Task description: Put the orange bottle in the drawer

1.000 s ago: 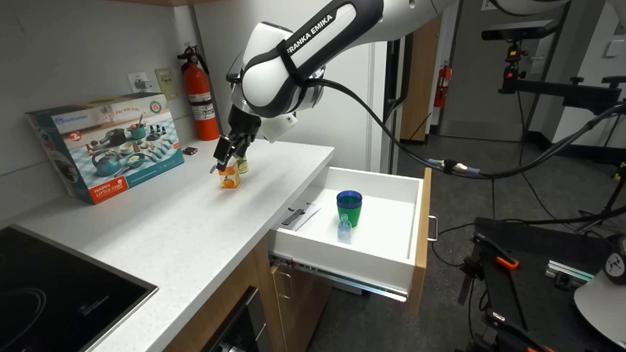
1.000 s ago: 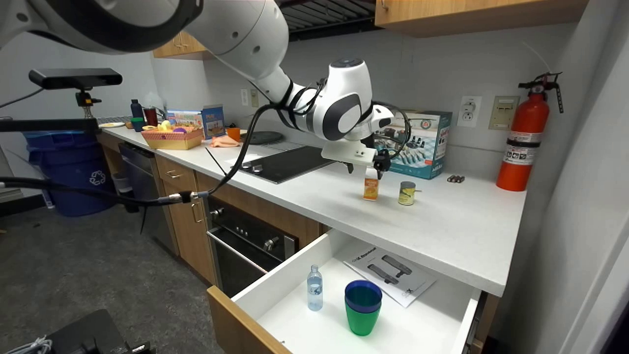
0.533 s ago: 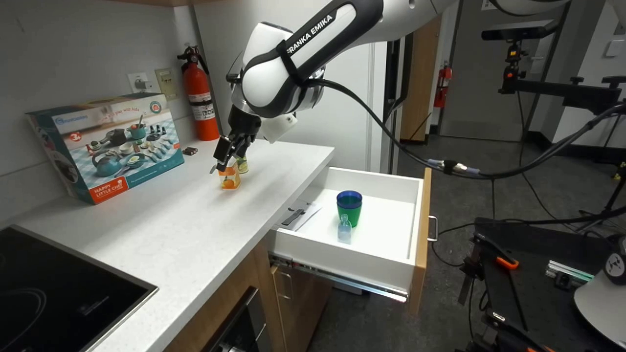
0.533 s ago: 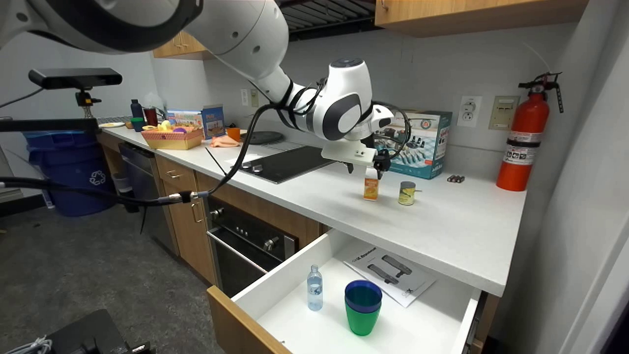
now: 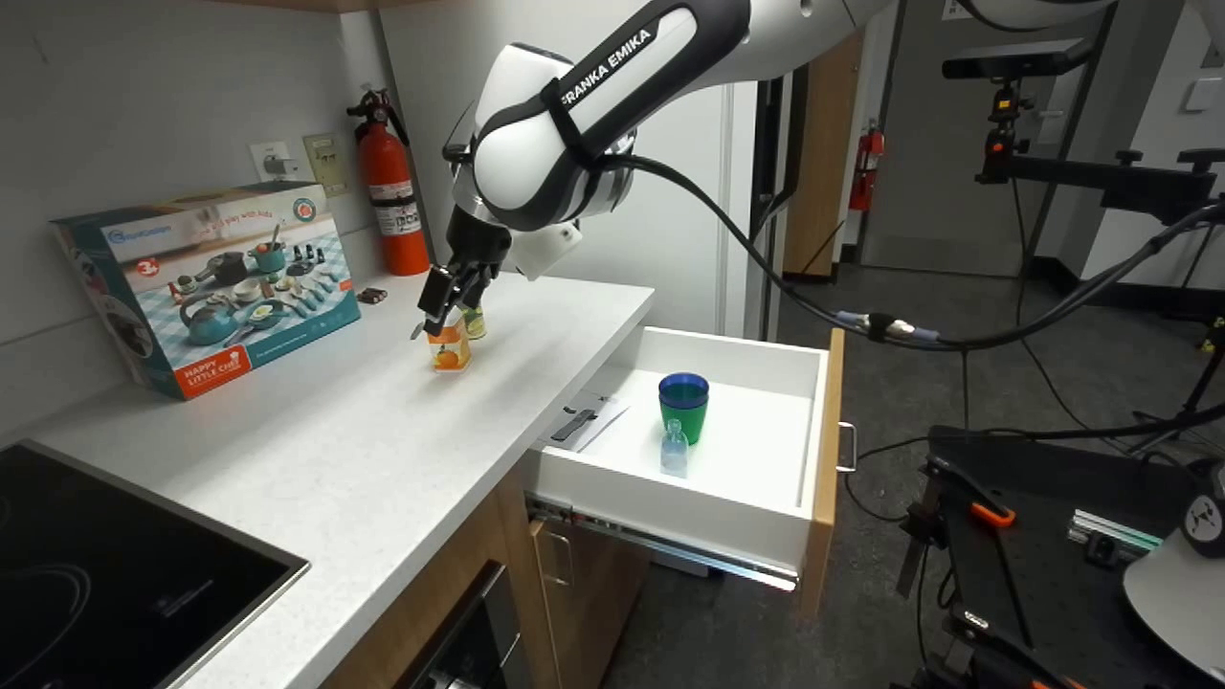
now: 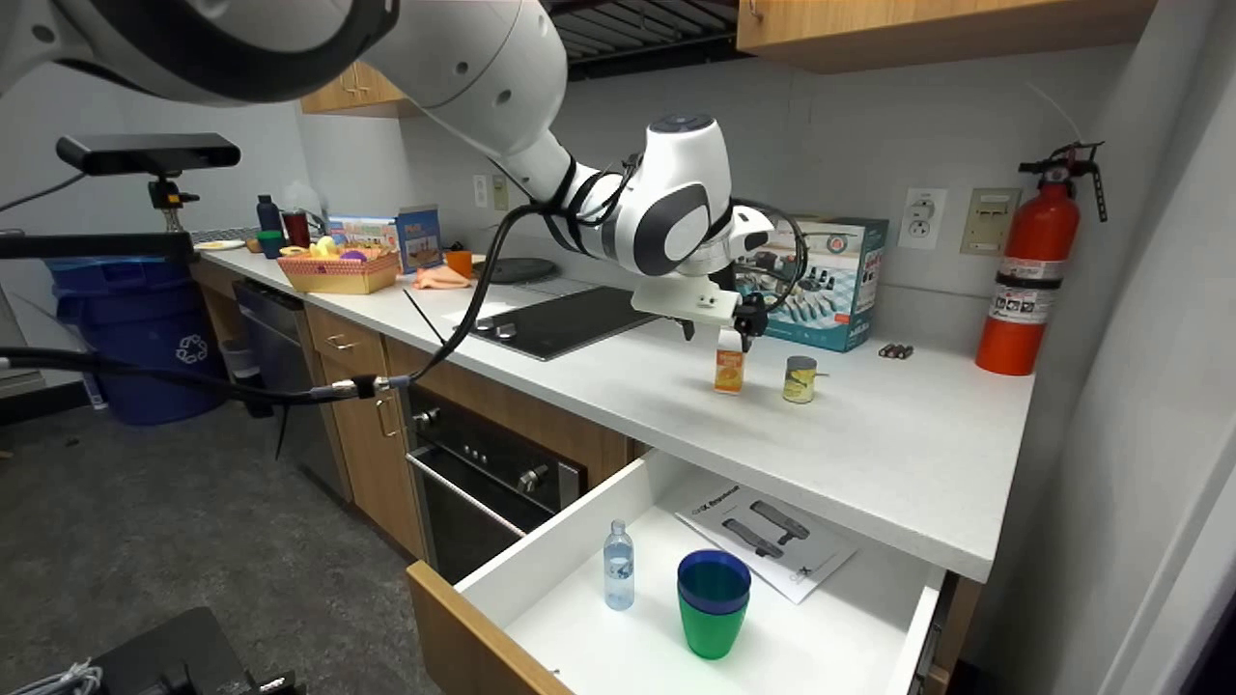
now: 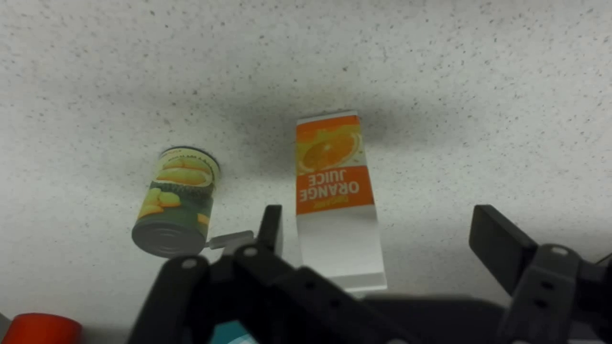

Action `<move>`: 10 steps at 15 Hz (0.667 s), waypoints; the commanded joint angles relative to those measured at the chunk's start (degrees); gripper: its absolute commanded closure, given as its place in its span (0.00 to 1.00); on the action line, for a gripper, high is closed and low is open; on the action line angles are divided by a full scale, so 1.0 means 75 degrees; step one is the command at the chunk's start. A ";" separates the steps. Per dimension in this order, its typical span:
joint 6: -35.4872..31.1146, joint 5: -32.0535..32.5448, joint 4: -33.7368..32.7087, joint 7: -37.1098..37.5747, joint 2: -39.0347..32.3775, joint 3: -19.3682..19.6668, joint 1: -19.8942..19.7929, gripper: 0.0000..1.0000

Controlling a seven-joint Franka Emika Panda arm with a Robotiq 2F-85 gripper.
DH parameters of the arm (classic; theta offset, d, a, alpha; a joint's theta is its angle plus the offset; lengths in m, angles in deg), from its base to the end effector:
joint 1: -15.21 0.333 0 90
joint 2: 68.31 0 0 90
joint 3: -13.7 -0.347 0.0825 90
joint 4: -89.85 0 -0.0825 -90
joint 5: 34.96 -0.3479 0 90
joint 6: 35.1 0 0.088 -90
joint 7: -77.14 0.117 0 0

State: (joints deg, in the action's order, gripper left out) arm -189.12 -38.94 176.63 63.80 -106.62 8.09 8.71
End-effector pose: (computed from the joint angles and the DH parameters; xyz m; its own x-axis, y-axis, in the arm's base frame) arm 0.7448 -0.0310 0.3633 0.8630 0.1084 0.4935 0.1266 -0.9920 -0.0035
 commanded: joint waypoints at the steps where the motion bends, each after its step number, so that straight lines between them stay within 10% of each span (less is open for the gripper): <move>1: -0.0120 0.0046 -0.0085 0.0118 -0.0063 0.0074 0.0073 0.00; 10: -0.0538 0.0427 -0.0501 0.0401 -0.0472 0.0404 0.0453 0.00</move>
State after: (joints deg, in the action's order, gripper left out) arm -191.84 -37.72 176.11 64.40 -107.63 8.87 10.32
